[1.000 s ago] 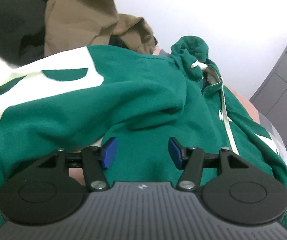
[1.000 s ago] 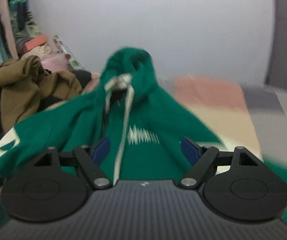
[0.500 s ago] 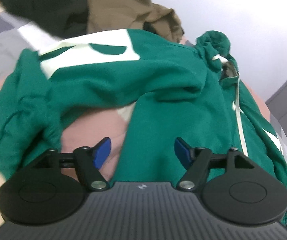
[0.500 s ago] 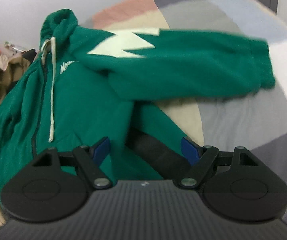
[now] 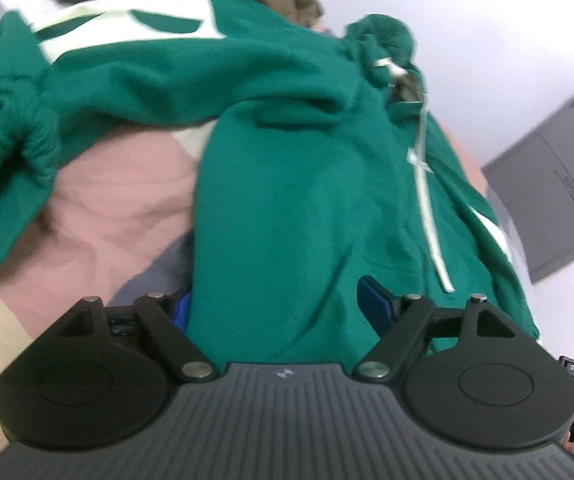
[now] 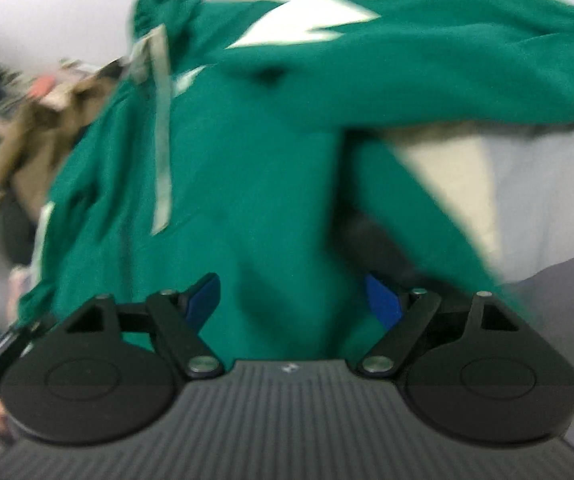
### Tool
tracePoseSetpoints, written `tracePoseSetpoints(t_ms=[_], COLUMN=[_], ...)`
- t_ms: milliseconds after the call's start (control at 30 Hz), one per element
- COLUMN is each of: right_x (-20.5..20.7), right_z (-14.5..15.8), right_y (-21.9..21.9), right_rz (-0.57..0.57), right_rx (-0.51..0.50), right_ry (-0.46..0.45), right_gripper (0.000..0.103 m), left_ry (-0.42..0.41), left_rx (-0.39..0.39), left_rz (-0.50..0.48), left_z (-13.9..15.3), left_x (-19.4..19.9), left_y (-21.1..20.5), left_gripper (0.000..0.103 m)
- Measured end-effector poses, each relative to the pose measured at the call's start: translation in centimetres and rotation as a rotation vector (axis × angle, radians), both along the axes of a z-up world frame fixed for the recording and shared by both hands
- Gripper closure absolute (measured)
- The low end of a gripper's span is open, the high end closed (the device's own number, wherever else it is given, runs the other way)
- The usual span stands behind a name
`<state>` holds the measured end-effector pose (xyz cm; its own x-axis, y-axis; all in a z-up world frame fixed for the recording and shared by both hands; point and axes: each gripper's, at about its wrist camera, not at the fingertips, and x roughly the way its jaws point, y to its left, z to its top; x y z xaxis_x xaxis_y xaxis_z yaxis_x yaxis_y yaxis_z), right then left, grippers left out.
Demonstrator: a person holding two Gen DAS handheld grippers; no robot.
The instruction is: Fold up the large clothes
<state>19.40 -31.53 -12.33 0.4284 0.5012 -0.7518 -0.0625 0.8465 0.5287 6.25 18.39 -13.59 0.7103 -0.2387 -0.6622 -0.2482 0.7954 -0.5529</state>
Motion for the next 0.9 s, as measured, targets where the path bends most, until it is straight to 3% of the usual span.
tracePoseSetpoints(t_ms=[133, 300, 433, 533, 667, 900], right_x=[-1.0, -0.5, -0.2, -0.7, -2.2, -6.1], right_z=[0.8, 0.9, 1.2, 2.4, 4.7, 5.0], right_y=[1.9, 1.0, -0.2, 0.2, 3.9, 14.9], right_rz=[0.051, -0.005, -0.087, -0.078, 0.1, 0.583], right_rx=[-0.074, -0.04, -0.049, -0.063, -0.071, -0.02], right_ry=[-0.042, -0.035, -0.061, -0.15, -0.331, -0.426], right_gripper=[0.022, 0.024, 0.024, 0.023, 0.023, 0.024], left_ry=[-0.135, -0.356, -0.356, -0.338, -0.345, -0.347], left_rx=[-0.111, -0.304, -0.277, -0.278, -0.31, -0.329], left_rz=[-0.089, -0.259, -0.311, -0.323, -0.317, -0.303], left_z=[1.8, 3.9, 3.9, 3.6, 3.4, 2.8], left_x=[-1.1, -2.4, -2.0, -1.2, -0.5, 0.2], left_y=[-0.1, -0.6, -1.9, -2.5, -2.2, -2.2], left_gripper=[0.021, 0.021, 0.021, 0.021, 0.021, 0.021])
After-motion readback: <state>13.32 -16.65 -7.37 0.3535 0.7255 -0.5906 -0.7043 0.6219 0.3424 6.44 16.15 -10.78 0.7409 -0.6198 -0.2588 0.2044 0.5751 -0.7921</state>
